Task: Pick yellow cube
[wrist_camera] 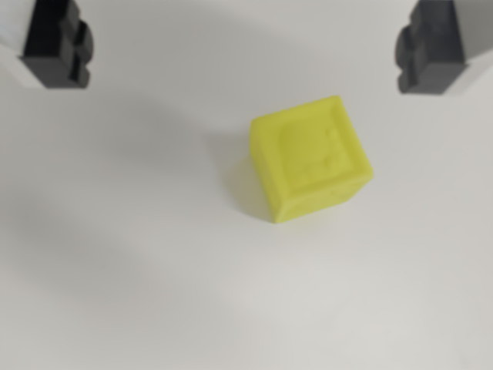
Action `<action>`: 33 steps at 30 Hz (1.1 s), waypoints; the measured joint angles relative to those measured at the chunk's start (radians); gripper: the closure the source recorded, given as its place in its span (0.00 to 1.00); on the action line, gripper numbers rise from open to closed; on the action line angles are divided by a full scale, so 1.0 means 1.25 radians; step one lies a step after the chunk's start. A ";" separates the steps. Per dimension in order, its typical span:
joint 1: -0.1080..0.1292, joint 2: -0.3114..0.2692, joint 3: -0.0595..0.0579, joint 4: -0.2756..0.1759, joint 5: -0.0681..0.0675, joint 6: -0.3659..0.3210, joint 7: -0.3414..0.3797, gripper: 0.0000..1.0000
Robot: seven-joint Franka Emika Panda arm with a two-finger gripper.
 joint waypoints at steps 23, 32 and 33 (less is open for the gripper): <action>0.022 0.065 0.000 -0.063 -0.004 0.130 -0.109 0.00; 0.030 0.098 0.000 -0.081 -0.007 0.182 -0.150 0.00; 0.031 0.102 0.000 -0.083 -0.007 0.187 -0.155 0.00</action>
